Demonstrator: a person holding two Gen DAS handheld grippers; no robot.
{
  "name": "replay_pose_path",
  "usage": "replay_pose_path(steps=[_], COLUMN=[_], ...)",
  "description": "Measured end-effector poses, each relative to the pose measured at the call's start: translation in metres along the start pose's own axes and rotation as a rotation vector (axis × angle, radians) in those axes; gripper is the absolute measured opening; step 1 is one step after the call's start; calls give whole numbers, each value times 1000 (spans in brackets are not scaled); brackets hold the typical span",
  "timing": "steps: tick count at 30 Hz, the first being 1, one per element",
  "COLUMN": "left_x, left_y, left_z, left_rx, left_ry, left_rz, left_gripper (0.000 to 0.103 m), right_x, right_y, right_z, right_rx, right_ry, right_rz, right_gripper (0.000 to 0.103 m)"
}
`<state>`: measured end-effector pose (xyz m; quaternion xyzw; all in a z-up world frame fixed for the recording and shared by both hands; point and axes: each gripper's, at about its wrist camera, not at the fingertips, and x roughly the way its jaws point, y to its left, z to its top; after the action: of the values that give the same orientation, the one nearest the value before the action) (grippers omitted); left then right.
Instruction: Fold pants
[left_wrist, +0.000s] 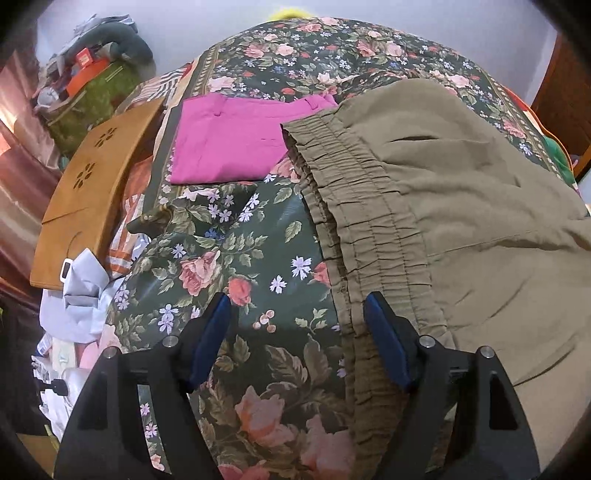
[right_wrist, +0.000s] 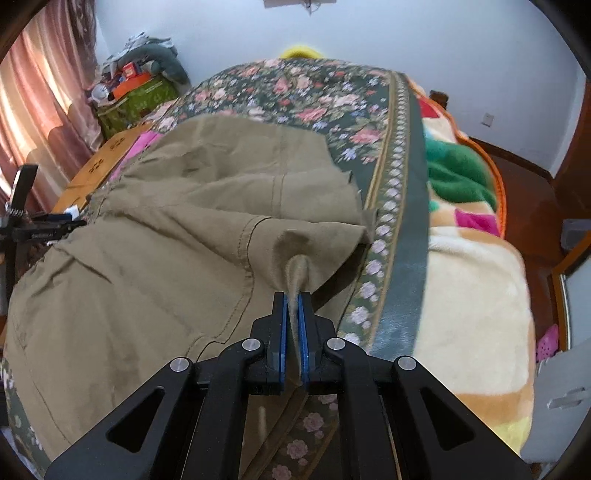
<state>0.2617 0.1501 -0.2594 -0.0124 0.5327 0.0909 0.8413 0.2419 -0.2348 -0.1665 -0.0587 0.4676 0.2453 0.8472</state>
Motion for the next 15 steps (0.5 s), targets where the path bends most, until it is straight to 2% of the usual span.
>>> replay_pose_path(steps=[4, 9, 12, 13, 15], left_x=[-12, -39, -49, -49, -47], left_y=[0, 2, 1, 0, 0], left_z=[3, 17, 29, 32, 43], left_rx=[13, 21, 25, 22, 9], left_ry=[-17, -87, -114, -118, -126], left_rz=[11, -15, -45, -51, -63], left_gripper=[76, 76, 78, 82, 86], right_x=[-12, -21, -25, -25, -23], right_y=[-4, -15, -23, -24, -27], right_z=[5, 16, 25, 29, 37], right_rx=[-11, -39, -16, -9, 12], right_ry=[-26, -61, -77, -79, -82], right_rz=[-42, -164, -142, -130, -93], right_gripper=[8, 9, 10, 11, 21])
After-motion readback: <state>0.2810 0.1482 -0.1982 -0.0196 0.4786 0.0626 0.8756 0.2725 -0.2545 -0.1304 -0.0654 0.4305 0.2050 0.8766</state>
